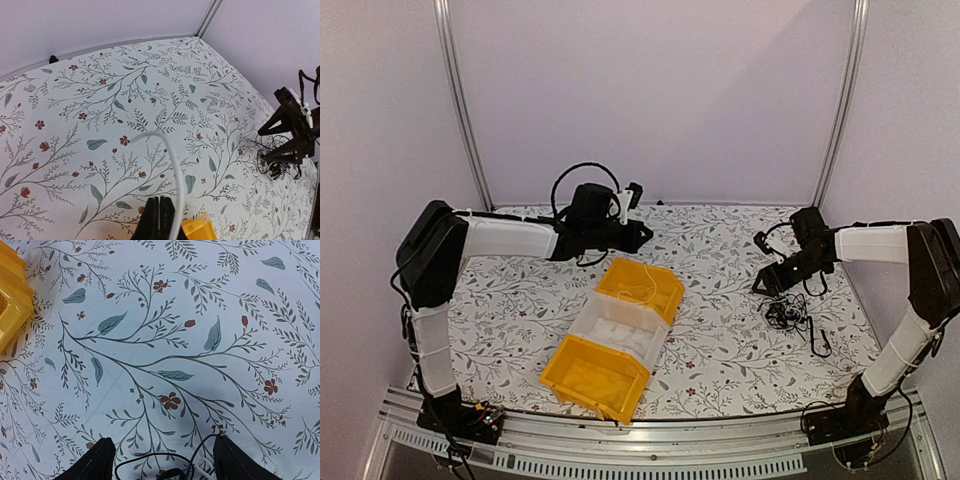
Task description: Untangle the cables
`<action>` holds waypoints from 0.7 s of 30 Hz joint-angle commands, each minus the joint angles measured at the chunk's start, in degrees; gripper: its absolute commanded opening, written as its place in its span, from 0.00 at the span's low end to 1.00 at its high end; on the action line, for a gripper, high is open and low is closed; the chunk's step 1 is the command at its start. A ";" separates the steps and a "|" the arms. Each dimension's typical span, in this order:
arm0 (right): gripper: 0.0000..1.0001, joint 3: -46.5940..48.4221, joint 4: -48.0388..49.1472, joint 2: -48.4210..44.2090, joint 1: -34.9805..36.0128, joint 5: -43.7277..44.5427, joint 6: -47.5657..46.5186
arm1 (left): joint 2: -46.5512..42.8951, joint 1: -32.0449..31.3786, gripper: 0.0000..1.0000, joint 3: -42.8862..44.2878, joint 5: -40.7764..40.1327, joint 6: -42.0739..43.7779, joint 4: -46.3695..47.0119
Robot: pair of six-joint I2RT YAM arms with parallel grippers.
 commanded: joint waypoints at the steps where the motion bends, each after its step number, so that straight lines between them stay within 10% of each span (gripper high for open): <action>1: 0.72 -0.09 1.05 0.25 -0.22 -0.68 0.50 | -2.57 1.65 0.00 -1.45 -2.72 3.58 0.81; 11: 0.72 -0.10 1.25 0.68 -0.20 -0.40 0.60 | -4.58 2.58 0.00 -4.31 -13.02 7.56 7.08; 21: 0.72 -0.57 1.31 0.99 -0.19 0.27 0.43 | -0.28 0.32 0.00 -3.68 2.14 3.07 17.11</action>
